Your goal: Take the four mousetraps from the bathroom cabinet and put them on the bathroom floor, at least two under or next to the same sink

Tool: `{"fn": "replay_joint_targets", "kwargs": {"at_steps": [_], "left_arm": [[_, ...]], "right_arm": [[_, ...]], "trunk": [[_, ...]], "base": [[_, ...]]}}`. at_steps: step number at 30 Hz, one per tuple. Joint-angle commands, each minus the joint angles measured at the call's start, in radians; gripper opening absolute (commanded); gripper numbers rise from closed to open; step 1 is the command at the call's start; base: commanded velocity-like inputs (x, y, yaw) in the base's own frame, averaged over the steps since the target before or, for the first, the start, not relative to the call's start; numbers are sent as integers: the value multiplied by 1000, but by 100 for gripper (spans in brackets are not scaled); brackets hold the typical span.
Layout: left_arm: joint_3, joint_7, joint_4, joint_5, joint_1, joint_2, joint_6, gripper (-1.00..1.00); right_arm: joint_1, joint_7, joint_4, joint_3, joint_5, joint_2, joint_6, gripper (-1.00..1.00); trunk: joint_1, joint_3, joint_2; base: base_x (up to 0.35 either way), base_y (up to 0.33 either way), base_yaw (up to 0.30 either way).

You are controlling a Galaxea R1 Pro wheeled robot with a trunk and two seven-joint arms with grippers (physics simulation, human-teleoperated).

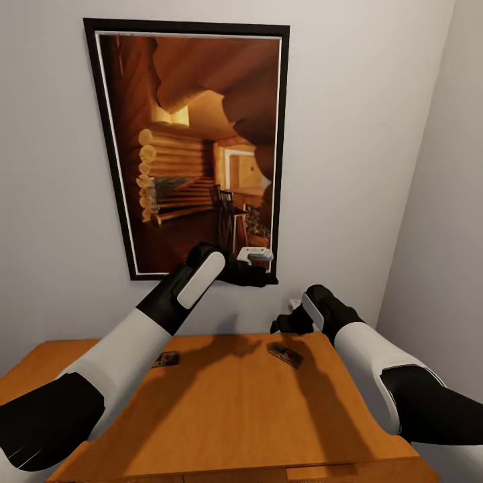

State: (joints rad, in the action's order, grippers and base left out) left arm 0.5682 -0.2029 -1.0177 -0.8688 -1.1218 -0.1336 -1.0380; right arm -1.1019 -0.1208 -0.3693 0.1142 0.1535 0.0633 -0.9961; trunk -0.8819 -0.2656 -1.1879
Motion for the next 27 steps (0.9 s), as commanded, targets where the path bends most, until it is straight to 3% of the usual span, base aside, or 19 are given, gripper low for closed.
{"fn": "replay_joint_targets", "kwargs": {"at_steps": [1, 19, 27], "left_arm": [[1, -10, -1, -10, -1, 0, -2, 100], [2, -10, -12, -7, -1, 6, -1, 100], [2, -10, -12, -7, -1, 6, -1, 100]], "right_arm": [[-1, 3, -1, 8, 8, -1, -3, 100], [-1, 19, -17, 23, -9, -5, -4, 100], [-1, 26, -20, 25, -40, -5, -3, 100]], "trunk": [[0, -1, -1], [0, -1, -1], [0, -1, -1]], "base": [[0, 0, 0], [0, 0, 0], [0, 0, 0]]}}
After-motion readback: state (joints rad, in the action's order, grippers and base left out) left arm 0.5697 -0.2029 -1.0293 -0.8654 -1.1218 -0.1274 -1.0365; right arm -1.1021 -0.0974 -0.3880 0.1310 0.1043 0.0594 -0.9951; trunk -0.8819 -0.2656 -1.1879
